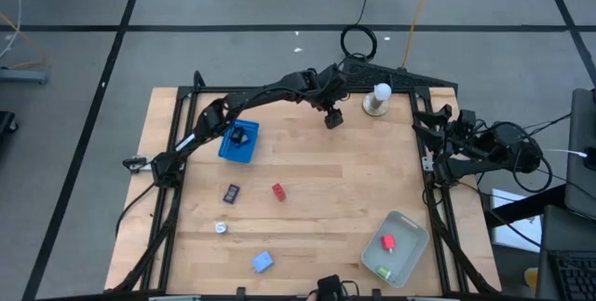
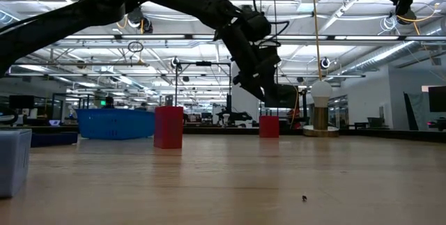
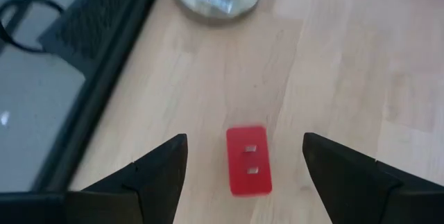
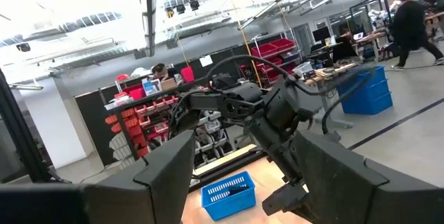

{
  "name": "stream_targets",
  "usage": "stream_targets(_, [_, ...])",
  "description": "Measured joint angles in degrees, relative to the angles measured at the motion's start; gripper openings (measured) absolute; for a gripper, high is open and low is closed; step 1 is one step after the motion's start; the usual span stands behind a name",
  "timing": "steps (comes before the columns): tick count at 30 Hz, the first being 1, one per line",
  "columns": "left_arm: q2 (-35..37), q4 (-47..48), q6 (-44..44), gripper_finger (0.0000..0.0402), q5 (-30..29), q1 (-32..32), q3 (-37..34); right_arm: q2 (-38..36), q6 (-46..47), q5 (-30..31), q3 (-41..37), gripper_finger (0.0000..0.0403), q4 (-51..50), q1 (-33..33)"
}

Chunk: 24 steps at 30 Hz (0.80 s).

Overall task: Pick & Place Office items
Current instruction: Put the top red charger adapter into the white bin

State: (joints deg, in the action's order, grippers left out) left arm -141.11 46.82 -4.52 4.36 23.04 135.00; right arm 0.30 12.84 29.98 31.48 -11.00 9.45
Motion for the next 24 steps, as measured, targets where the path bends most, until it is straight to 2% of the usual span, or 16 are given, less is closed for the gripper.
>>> stream_targets(24, [-2.35, -0.24, 3.76, 0.0282, 1.68, -0.08, -0.04, 0.00, 0.00, 0.00, 0.00, 0.0242, 0.02, 0.01])
